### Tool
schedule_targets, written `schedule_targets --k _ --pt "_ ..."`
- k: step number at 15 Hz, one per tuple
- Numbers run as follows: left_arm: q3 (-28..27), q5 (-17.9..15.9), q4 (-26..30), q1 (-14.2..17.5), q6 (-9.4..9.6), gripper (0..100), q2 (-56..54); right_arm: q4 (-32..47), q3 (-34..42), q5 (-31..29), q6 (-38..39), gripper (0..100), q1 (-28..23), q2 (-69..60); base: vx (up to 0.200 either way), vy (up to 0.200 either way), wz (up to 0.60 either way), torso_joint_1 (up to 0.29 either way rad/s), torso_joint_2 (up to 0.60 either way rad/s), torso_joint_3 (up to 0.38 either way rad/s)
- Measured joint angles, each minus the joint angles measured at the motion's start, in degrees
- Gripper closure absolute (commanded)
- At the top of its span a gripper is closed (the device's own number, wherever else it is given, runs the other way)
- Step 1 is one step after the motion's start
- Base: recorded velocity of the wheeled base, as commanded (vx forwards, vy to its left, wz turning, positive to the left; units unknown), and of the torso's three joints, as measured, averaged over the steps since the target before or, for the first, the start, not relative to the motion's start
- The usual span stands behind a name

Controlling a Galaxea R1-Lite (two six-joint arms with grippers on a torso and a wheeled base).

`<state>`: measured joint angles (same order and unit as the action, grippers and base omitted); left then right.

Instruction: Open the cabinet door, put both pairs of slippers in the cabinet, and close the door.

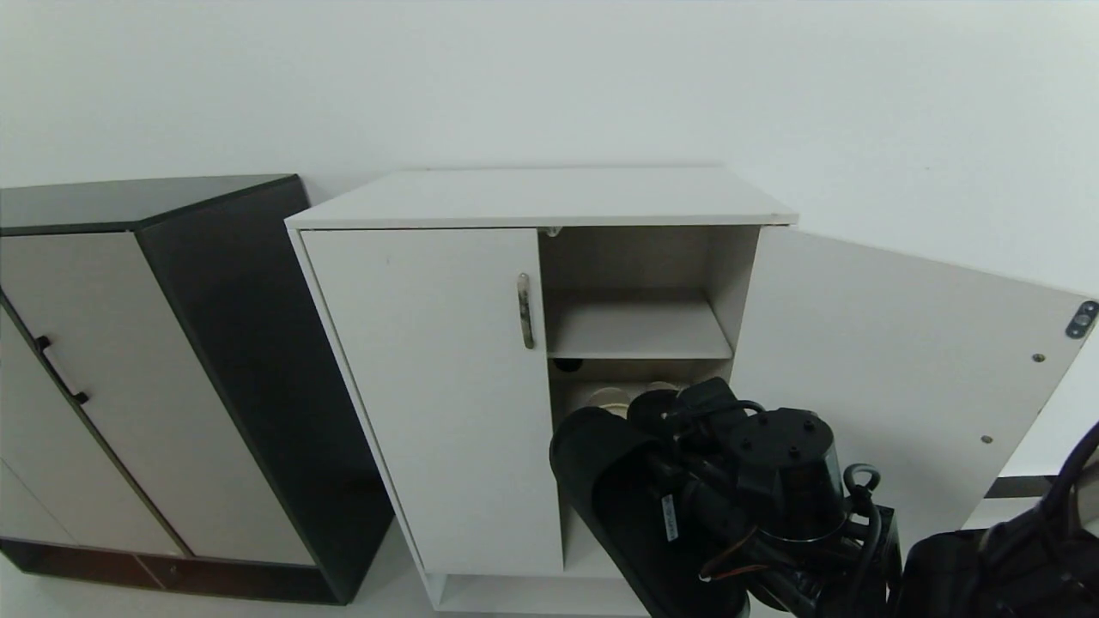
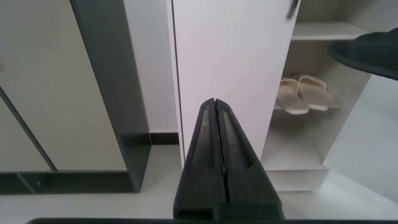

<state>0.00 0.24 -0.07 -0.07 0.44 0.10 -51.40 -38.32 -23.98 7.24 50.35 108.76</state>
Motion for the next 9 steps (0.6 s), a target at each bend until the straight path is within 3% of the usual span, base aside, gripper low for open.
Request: schedule_targets --k 4,9 --pt "0.0 0.0 0.0 0.0 0.0 100 0.0 0.0 0.1 0.0 0.0 100 0.0 0.2 0.0 0.0 0.0 -0.05 0.43 0.366" --pt "0.0 0.0 0.0 0.0 0.0 100 0.0 0.0 0.1 0.0 -0.1 100 0.0 0.6 0.0 0.0 0.0 0.0 0.03 0.017"
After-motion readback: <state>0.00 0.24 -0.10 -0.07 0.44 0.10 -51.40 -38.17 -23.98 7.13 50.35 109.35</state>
